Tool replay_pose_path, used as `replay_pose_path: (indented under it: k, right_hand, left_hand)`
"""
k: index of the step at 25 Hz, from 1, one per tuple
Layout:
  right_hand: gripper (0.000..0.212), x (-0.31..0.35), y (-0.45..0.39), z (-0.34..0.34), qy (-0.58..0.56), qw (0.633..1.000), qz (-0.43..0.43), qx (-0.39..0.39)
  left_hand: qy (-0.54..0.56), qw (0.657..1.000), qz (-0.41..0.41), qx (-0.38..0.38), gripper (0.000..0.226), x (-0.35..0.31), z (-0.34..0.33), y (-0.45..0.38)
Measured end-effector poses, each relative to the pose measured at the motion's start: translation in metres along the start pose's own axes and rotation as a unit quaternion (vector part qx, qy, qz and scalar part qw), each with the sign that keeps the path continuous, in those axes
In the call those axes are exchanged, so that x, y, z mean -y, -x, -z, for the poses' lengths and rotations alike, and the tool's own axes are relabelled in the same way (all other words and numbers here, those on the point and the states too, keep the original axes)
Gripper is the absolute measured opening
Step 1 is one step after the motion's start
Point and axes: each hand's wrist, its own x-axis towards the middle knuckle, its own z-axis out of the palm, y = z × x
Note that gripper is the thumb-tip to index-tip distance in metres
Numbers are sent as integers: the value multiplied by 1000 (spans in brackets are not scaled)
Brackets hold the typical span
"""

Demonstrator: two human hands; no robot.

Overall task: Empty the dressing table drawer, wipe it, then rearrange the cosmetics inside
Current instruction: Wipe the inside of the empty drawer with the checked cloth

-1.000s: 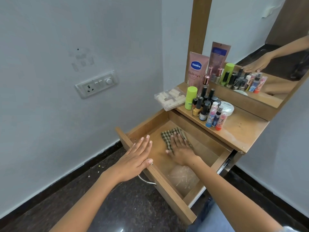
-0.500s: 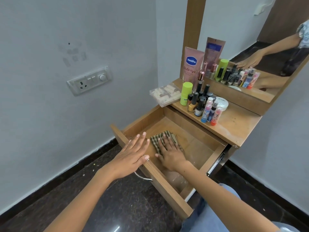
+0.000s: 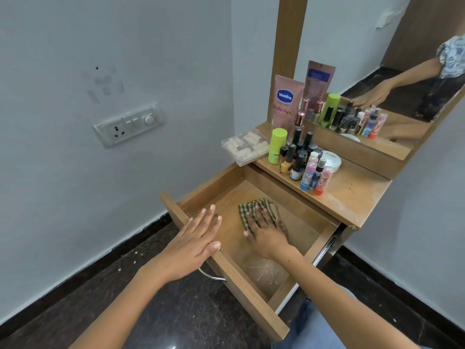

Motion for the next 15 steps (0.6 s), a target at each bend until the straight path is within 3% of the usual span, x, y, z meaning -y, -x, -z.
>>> replay_pose_path:
  k: [8,15]
  right_hand:
    - [70,6,-81,24,56,997,35,-27]
    - [77,9,-80,29,63,996,12,-59]
  left_hand:
    - [6,1000,6,-4,57,-2,1,4]
    - [3,1000,3,0,58,-4,1,3]
